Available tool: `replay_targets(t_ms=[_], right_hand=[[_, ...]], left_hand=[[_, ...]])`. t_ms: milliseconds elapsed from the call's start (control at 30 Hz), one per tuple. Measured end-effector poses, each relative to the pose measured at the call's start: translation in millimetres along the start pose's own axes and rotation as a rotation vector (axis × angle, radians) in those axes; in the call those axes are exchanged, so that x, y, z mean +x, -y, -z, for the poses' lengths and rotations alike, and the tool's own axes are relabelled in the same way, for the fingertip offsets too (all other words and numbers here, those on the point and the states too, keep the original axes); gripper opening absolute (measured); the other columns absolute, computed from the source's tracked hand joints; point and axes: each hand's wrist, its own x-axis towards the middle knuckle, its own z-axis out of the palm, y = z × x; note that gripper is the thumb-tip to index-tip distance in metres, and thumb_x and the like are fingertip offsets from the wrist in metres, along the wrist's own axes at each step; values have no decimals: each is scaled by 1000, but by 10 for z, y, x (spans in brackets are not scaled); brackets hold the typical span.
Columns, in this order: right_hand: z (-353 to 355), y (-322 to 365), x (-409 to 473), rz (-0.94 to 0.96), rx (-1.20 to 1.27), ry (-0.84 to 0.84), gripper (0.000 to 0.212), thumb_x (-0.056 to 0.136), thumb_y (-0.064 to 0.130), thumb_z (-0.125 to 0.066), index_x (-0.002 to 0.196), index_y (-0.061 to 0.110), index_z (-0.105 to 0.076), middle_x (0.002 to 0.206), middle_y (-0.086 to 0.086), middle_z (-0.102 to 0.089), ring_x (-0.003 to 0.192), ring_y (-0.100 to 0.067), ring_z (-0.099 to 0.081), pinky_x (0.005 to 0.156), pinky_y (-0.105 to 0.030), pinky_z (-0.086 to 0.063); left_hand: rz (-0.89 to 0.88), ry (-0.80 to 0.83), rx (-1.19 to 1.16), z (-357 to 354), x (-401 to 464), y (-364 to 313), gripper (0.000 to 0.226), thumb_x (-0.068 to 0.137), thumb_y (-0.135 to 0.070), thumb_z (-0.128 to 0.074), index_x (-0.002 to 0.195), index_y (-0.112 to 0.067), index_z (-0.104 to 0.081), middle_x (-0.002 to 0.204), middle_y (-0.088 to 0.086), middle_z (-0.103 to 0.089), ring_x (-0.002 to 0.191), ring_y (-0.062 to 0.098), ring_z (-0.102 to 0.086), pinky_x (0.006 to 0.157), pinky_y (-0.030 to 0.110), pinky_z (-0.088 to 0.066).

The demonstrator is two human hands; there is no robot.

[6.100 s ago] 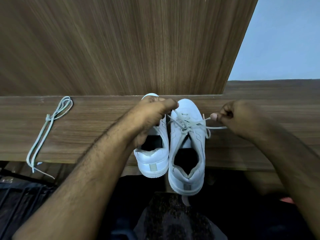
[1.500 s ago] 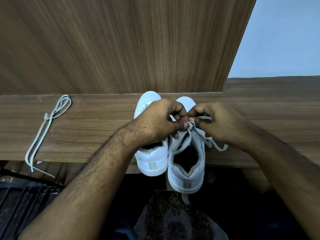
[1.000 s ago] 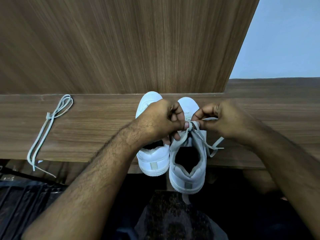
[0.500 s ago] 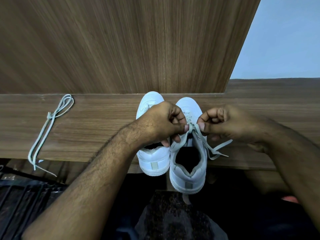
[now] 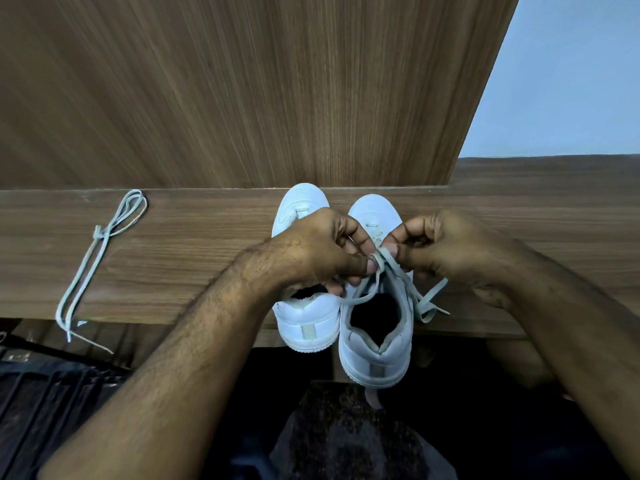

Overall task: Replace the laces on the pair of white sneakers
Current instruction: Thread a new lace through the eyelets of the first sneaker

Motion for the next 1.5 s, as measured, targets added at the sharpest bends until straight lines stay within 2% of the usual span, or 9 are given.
replay_targets(t_ms=[167, 400, 533, 667, 800, 967, 1100, 1200, 1500], right_hand=[[1, -14, -8, -33, 25, 59, 9, 84, 22, -76, 88, 13, -77, 76, -2, -71, 56, -1, -60, 51, -20, -46], [26, -29, 17, 105, -169, 17, 19, 74, 43, -79, 86, 28, -78, 88, 7, -75, 82, -8, -64, 83, -37, -51], [15, -30, 9, 98, -110, 29, 7, 85, 30, -76, 86, 23, -77, 80, 6, -74, 70, -3, -62, 71, -30, -49], [19, -17, 9, 60, -19, 9, 7, 87, 24, -75, 86, 17, -76, 70, 7, -68, 59, 0, -56, 57, -21, -44], [-4, 20, -17, 118, -65, 44, 4, 87, 22, -75, 85, 19, -76, 82, -3, -73, 67, -7, -59, 68, -30, -48], [9, -27, 25, 145, -114, -61, 4, 89, 22, -73, 85, 22, -75, 74, 3, -71, 68, -7, -63, 71, -28, -49], [8, 18, -1, 180, -198, -7, 2, 86, 25, -76, 85, 27, -77, 84, 6, -74, 81, -5, -68, 81, -27, -50], [14, 46, -24, 205, -220, 16, 3, 86, 24, -75, 86, 27, -77, 88, 9, -74, 85, -2, -67, 83, -25, -46], [3, 28, -1, 207, -173, 2, 4, 88, 22, -74, 87, 24, -77, 87, 6, -75, 86, -10, -70, 94, -44, -54]], left_hand=[[-7, -6, 37, 7, 0, 21, 11, 88, -6, -74, 97, -2, -70, 73, 11, -69, 63, 13, -66, 50, 24, -54], [-16, -56, -14, 33, 13, 18, 5, 90, -4, -72, 93, -3, -68, 72, 14, -67, 54, 15, -60, 54, 29, -55], [0, -44, 1, 11, 6, 13, 4, 92, -7, -70, 90, -8, -66, 86, 29, -71, 66, 27, -63, 58, 32, -55], [-5, -56, 6, 20, 4, 6, 4, 92, -7, -70, 91, -5, -66, 90, 30, -70, 67, 28, -64, 54, 29, -55], [-10, -34, -11, 41, -24, 5, 4, 94, -5, -68, 94, -4, -64, 82, 25, -73, 63, 25, -67, 50, 27, -54], [-23, -9, -23, 27, -53, -26, 6, 95, -9, -68, 94, -6, -63, 86, 29, -72, 63, 25, -65, 49, 25, -53], [4, -21, -33, 12, -65, -56, 6, 97, -5, -63, 92, -8, -62, 83, 25, -73, 52, 17, -66, 45, 23, -49], [24, -18, -60, 14, -66, -56, 8, 96, -5, -64, 90, -10, -61, 84, 22, -74, 65, 24, -70, 49, 26, -49], [80, -58, -146, -12, -48, -40, 7, 100, -9, -61, 93, -8, -58, 80, 19, -74, 66, 25, -70, 50, 29, -49]])
